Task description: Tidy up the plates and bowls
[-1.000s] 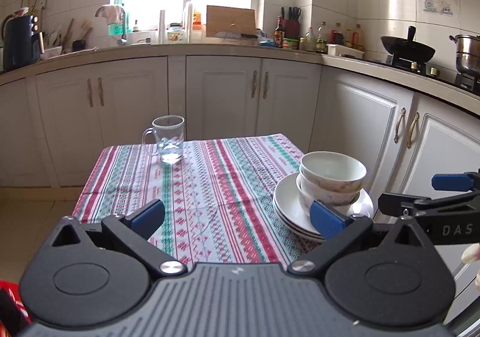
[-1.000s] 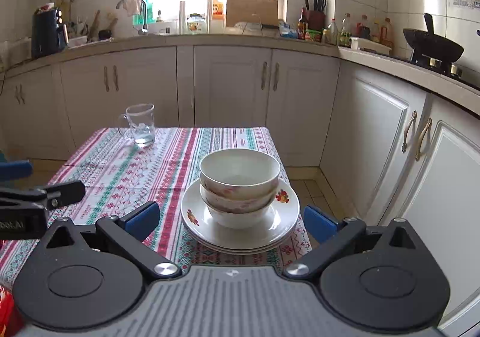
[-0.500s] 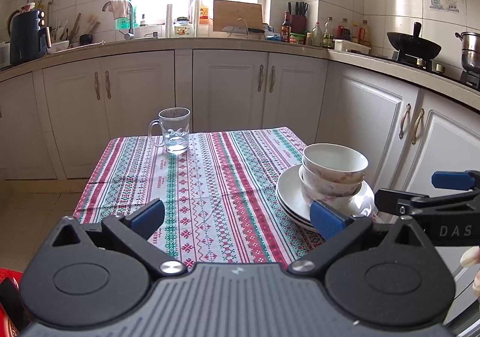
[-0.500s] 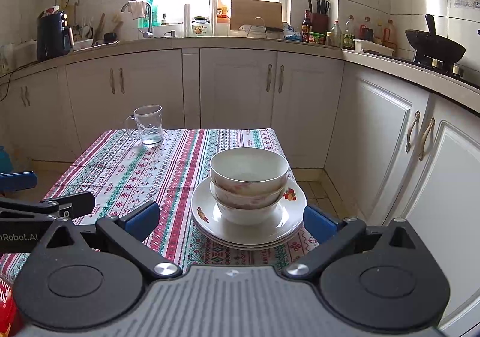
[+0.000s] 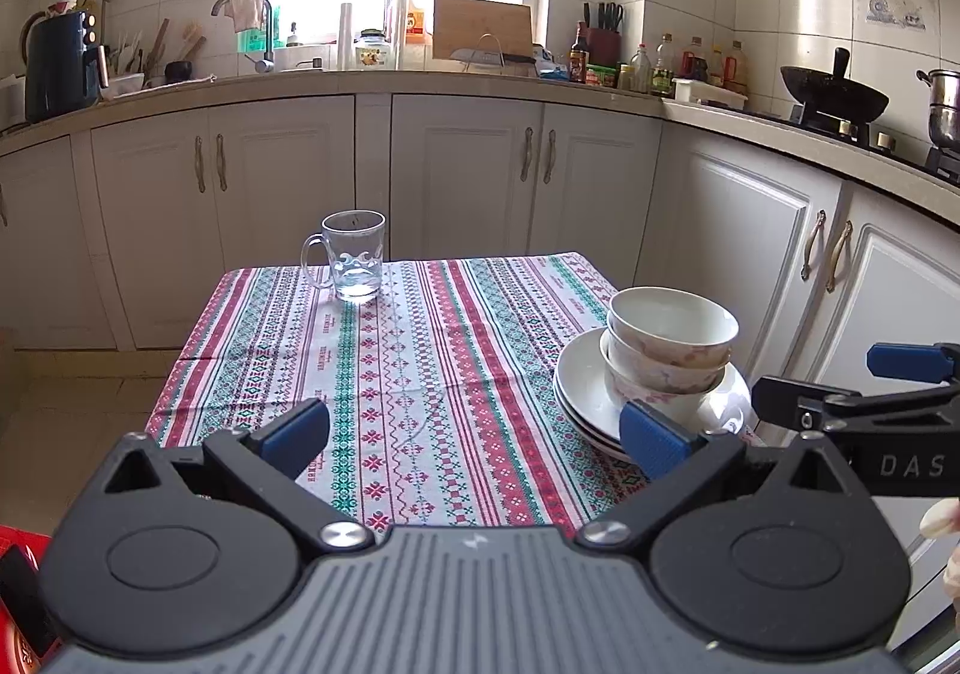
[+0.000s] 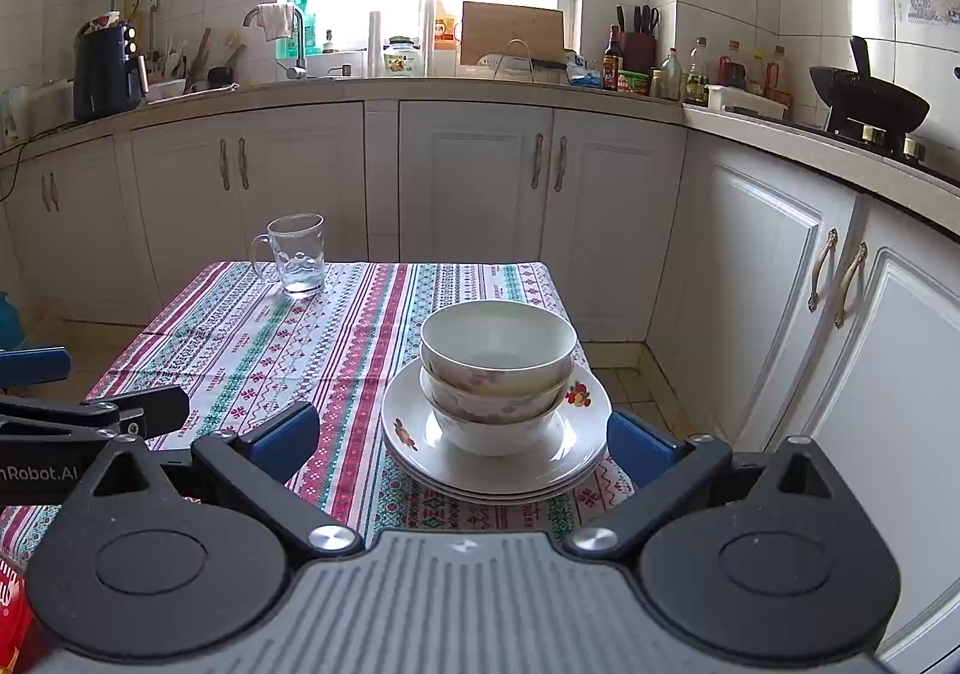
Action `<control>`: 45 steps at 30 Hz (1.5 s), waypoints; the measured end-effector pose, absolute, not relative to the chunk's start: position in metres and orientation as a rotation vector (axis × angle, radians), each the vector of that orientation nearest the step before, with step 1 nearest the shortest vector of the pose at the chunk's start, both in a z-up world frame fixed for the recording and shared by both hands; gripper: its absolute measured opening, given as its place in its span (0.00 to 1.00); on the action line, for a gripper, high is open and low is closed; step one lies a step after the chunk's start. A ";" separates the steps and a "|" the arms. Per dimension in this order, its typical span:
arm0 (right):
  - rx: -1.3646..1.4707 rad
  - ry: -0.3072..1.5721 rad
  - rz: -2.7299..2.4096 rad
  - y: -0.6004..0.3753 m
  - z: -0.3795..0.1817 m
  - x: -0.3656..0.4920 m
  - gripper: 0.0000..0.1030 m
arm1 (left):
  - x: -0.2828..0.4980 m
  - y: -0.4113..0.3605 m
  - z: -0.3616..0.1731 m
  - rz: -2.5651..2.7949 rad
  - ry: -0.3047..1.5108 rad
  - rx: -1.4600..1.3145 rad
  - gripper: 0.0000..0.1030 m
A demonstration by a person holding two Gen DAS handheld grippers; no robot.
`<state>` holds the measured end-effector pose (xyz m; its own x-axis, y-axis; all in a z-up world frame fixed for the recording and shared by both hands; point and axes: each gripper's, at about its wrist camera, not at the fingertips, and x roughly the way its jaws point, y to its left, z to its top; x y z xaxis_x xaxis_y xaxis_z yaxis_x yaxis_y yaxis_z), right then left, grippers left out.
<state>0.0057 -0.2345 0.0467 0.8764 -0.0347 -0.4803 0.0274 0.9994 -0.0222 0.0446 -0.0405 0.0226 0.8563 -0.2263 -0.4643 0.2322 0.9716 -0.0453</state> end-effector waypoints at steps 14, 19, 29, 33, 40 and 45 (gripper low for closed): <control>-0.027 0.488 -0.021 -0.231 0.050 0.003 1.00 | 0.042 -0.042 0.024 -0.208 0.487 0.023 0.99; -0.027 0.485 -0.015 -0.229 0.051 0.002 1.00 | 0.041 -0.041 0.024 -0.205 0.484 0.021 0.99; -0.031 0.481 -0.014 -0.228 0.051 0.001 1.00 | 0.040 -0.040 0.025 -0.204 0.482 0.019 0.99; -0.033 0.478 -0.014 -0.228 0.052 0.000 1.00 | 0.040 -0.040 0.025 -0.204 0.483 0.020 0.99; -0.033 0.478 -0.013 -0.228 0.052 0.000 1.00 | 0.039 -0.039 0.026 -0.200 0.483 0.018 0.99; -0.035 0.477 -0.013 -0.228 0.052 0.000 1.00 | 0.038 -0.040 0.026 -0.197 0.484 0.018 0.99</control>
